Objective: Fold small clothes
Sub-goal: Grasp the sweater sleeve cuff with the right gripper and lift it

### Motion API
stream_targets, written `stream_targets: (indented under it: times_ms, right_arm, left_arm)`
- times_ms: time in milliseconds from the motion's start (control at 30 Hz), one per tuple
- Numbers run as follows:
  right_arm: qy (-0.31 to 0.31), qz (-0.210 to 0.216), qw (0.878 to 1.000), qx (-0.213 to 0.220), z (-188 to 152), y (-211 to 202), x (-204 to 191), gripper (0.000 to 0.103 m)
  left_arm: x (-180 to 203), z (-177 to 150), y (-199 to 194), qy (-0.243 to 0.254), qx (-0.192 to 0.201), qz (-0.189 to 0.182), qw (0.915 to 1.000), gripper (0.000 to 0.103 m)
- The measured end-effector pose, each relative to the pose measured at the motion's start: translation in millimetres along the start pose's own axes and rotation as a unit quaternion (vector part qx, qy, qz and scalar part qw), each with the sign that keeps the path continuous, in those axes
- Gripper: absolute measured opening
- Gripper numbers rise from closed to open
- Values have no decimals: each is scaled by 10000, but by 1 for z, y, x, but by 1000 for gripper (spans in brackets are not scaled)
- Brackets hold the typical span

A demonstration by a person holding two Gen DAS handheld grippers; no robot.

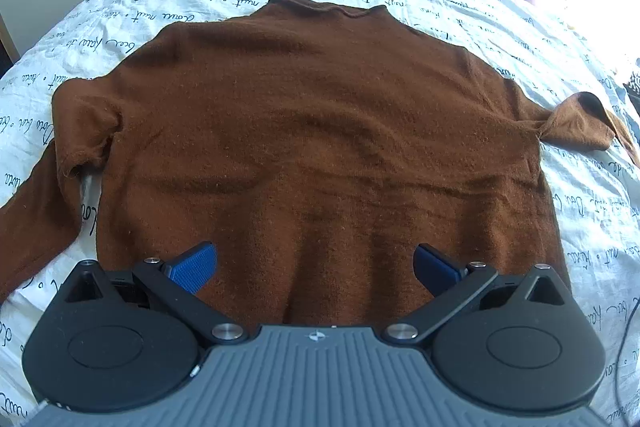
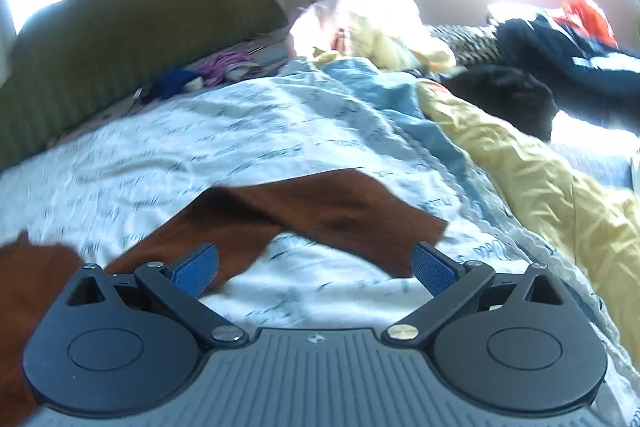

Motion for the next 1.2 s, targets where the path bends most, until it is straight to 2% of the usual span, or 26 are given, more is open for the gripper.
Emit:
stream_targets:
  times_ms: [67, 133, 233, 300, 400, 433, 500, 567, 633, 667, 700, 800, 1033, 1133, 1200]
  right_arm:
    - [967, 326, 9947, -154, 12, 11, 44, 103]
    - [1811, 617, 9808, -366, 15, 23, 77, 103]
    - [2393, 1212, 9623, -459, 15, 38, 101, 103]
    - [2570, 1454, 9537, -578, 13, 46, 106, 103]
    - [2422, 1544, 9562, -564, 15, 50, 102, 103]
    - [2360, 1553, 9577, -553, 17, 51, 99, 99]
    - [2251, 1667, 9581, -605, 19, 54, 93, 84]
    - [2263, 1621, 9576, -744, 20, 58, 91, 28]
    - [2271, 1604, 9571, -822, 20, 62, 89, 22]
    - [2210, 1554, 9595, -798, 20, 60, 88, 9]
    - [2098, 1501, 9633, -745, 21, 56, 85, 5]
    - [1782, 1273, 9740, -578, 29, 41, 80, 4]
    - [880, 732, 9928, -359, 74, -12, 91, 4]
    - [433, 552, 9963, -499, 90, -35, 99, 4]
    - [252, 444, 9967, -633, 97, -45, 106, 4]
  left_arm:
    - [3, -1, 2, 60, 13, 64, 10000, 103]
    - [7, 0, 4, 125, 9, 128, 9998, 103]
    - [14, 3, 6, 207, 50, 135, 9997, 103]
    - [19, 4, 5, 245, 152, 149, 9995, 103]
    - [29, 8, 4, 348, 252, 155, 9990, 103]
    - [33, 10, 4, 404, 268, 140, 9987, 103]
    - [42, 13, 6, 519, 221, 52, 9984, 103]
    - [51, 15, 7, 623, 174, -110, 9978, 103]
    - [58, 14, 10, 632, 117, -221, 9977, 103]
    - [60, 14, 13, 623, 42, -269, 9977, 103]
    - [61, 13, 16, 594, -42, -324, 9977, 103]
    - [57, 7, 21, 428, -68, -451, 9980, 103]
    - [25, -2, 8, -222, 291, -911, 9952, 103]
    - [18, -2, 9, -280, -41, -1453, 9890, 103]
    - [15, -2, 11, -387, -160, -1501, 9878, 103]
Point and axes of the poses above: each gripper's, at about its wrist camera, not at the fingertips, and y roughly the way its jaws point, x to its right, z to its top, the point moved 4 cm from there along y, roughly the way its jaws point, and after that the axes turned 12 degrees about -x, right-handed, at the moved point
